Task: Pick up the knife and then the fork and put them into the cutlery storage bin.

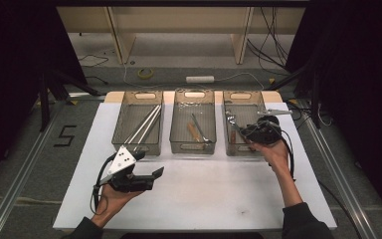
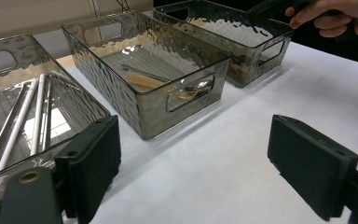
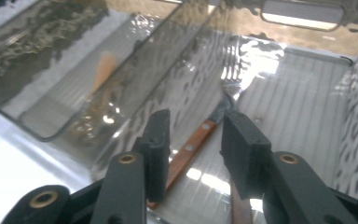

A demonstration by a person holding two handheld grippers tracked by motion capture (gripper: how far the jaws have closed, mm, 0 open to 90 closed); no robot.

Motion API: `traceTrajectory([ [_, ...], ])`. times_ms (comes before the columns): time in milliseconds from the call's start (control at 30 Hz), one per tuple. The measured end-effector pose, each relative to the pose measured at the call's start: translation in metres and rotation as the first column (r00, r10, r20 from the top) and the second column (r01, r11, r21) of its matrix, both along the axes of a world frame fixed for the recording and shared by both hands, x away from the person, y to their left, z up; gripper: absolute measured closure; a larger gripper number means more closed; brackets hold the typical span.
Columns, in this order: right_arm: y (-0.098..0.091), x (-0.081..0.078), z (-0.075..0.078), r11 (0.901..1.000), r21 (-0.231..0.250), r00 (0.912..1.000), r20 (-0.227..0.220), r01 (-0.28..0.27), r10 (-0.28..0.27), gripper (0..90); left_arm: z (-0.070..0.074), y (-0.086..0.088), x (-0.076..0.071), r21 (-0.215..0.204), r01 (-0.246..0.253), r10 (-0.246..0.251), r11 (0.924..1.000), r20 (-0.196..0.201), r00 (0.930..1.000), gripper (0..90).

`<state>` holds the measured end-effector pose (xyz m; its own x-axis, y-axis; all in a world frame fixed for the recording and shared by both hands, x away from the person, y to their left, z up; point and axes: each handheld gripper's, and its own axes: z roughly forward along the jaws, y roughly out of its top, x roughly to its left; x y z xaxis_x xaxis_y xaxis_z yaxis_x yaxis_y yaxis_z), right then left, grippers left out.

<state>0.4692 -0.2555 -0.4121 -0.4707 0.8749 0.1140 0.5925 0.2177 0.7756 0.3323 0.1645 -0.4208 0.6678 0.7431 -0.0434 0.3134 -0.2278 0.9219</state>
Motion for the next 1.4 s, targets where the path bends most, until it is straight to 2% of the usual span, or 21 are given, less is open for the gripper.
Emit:
traceTrajectory([
  [333,0.003,-0.010,0.007,0.9983,0.050,0.9996,0.010,-0.028,0.027,48.2,0.000,0.000,0.000,-0.001,0.001,-0.001,1.0000,-0.001,1.0000,16.9],
  [667,0.007,-0.019,0.011,0.9958,0.074,0.9984,0.019,-0.054,0.052,43.1,0.000,0.000,0.001,-0.002,0.002,-0.002,1.0000,-0.004,1.0000,16.9],
  [1033,0.010,-0.037,0.019,0.9814,0.156,0.9933,0.047,-0.112,0.106,37.3,0.001,0.001,0.001,-0.012,-0.002,0.002,0.9999,-0.014,0.9999,16.8],
  [1133,0.012,-0.042,0.021,0.9797,0.154,0.9906,0.067,-0.129,0.119,36.5,0.000,0.003,0.002,-0.020,-0.008,0.007,0.9998,-0.017,0.9998,16.8],
  [1200,0.013,-0.045,0.022,0.9751,0.172,0.9882,0.086,-0.140,0.127,36.5,0.001,0.003,0.002,-0.025,-0.007,0.006,0.9997,-0.020,0.9998,16.8],
  [1267,0.015,-0.048,0.021,0.9709,0.187,0.9870,0.088,-0.149,0.135,36.3,0.001,0.003,0.002,-0.025,-0.006,0.005,0.9997,-0.018,0.9998,16.8],
  [1400,0.018,-0.055,0.019,0.9685,0.187,0.9838,0.103,-0.164,0.147,35.2,0.000,0.002,0.002,-0.026,-0.002,0.002,0.9997,-0.022,0.9998,16.8],
])
